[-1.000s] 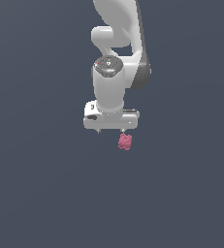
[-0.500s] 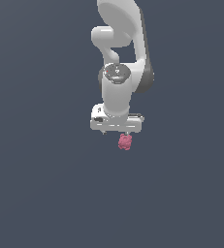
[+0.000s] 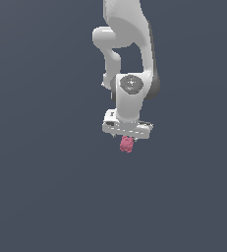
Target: Pick up the object and move it to a goal position.
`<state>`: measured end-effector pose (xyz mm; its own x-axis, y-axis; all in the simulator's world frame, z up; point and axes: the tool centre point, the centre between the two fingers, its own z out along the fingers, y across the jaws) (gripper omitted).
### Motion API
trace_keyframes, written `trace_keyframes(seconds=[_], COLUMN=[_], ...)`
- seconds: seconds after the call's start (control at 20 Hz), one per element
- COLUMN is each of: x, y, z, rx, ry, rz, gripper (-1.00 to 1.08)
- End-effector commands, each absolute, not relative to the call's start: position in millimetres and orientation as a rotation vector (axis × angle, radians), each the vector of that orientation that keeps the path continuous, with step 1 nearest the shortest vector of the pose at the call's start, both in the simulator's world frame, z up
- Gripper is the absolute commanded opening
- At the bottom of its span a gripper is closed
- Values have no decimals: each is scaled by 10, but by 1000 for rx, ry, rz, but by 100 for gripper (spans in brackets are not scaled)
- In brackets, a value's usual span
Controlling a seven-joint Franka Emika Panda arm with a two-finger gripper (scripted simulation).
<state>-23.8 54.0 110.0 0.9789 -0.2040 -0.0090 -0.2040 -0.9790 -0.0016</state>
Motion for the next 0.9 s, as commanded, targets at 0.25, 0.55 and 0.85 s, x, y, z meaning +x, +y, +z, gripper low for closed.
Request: trace_keyframes(seconds=[0.25, 0.55, 0.85], x=[-320, -335, -340], y=[691, 715, 715], z=[928, 902, 780], rx=[-3114, -3112, -3112], ry=[415, 427, 428], rz=[2, 1, 1], gripper=[100, 100, 100])
